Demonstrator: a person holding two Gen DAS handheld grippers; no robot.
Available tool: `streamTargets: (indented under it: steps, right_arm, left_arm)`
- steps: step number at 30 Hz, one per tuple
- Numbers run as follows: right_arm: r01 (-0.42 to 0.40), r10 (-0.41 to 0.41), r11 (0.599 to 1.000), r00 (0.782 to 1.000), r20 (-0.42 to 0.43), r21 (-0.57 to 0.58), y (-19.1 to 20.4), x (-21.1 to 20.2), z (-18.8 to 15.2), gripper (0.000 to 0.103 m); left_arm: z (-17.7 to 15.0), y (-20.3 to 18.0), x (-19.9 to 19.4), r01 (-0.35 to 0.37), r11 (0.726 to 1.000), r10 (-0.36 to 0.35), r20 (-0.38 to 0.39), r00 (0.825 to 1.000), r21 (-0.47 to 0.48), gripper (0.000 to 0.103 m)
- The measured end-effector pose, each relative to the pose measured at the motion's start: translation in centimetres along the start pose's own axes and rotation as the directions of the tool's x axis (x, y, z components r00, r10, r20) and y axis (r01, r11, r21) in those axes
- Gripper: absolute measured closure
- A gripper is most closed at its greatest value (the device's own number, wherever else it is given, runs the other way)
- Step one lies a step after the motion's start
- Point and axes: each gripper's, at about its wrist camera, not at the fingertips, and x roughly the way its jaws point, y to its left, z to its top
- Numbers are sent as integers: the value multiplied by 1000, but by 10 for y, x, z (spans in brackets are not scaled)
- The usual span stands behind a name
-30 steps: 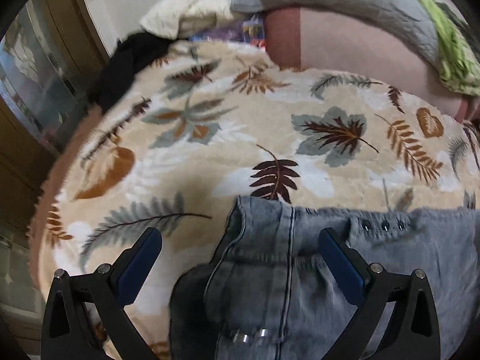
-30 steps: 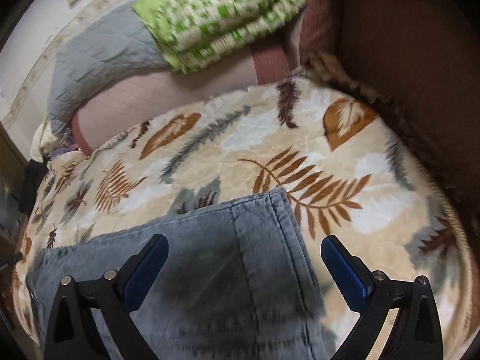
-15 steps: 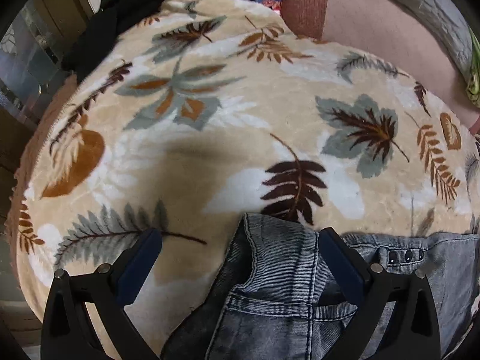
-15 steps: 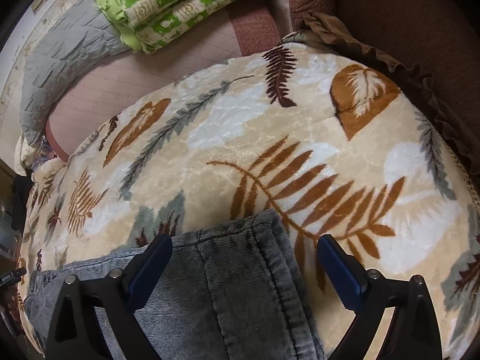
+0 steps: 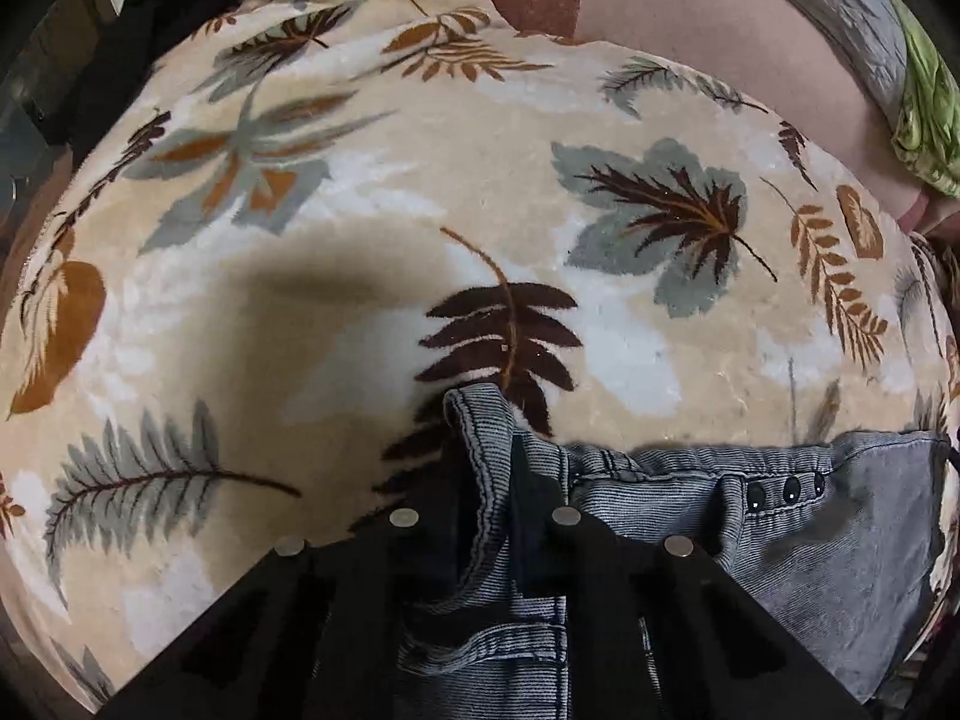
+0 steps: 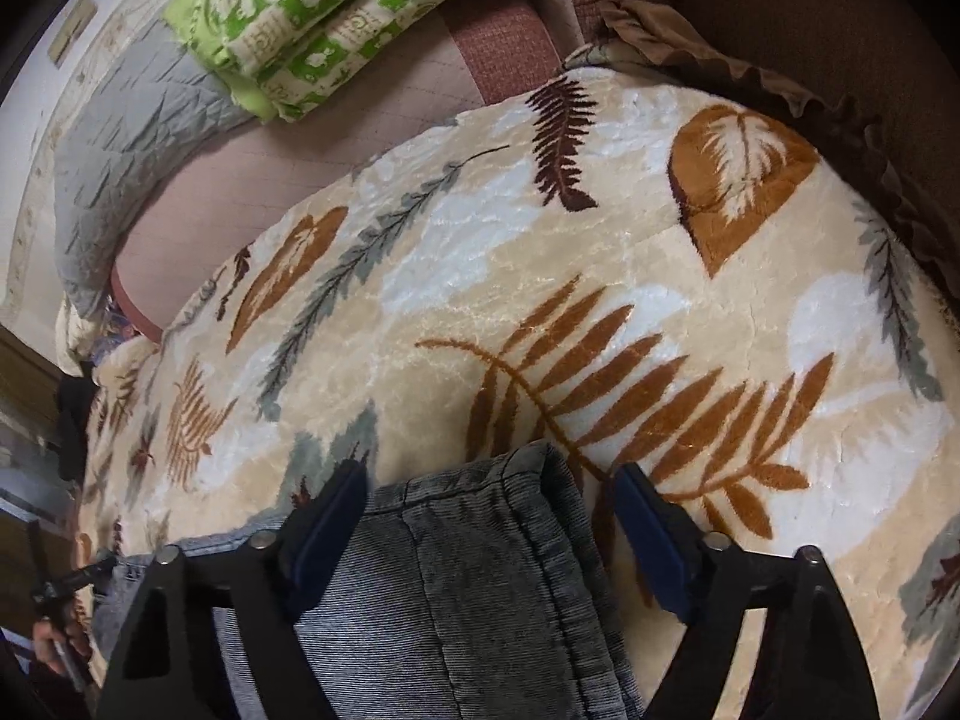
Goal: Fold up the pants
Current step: 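Lift the waistband with both grippers and flip the jeans over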
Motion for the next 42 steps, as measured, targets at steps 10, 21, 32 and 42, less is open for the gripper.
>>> streamTargets:
  steps: [10, 21, 32, 42]
  right_arm:
    - [136, -140, 984, 990, -28, -112, 16, 23, -2, 39]
    - [109, -91, 980, 989, 113, -165, 35, -42, -6, 88]
    - [9, 37, 981, 972, 232, -196, 30, -175, -73, 88]
    - [-52, 68, 989, 992, 111, -142, -43, -215, -208, 88]
  left_arm:
    - [-7, 3, -14, -12, 1000, 12, 67, 998, 6, 91]
    - [-6, -1, -75, 37, 999, -34, 220, 975, -11, 92]
    - [-104, 20, -195, 136, 989, -147, 398, 905, 57, 94]
    - [-246, 55, -179, 138, 990, -144, 288, 947, 41, 93]
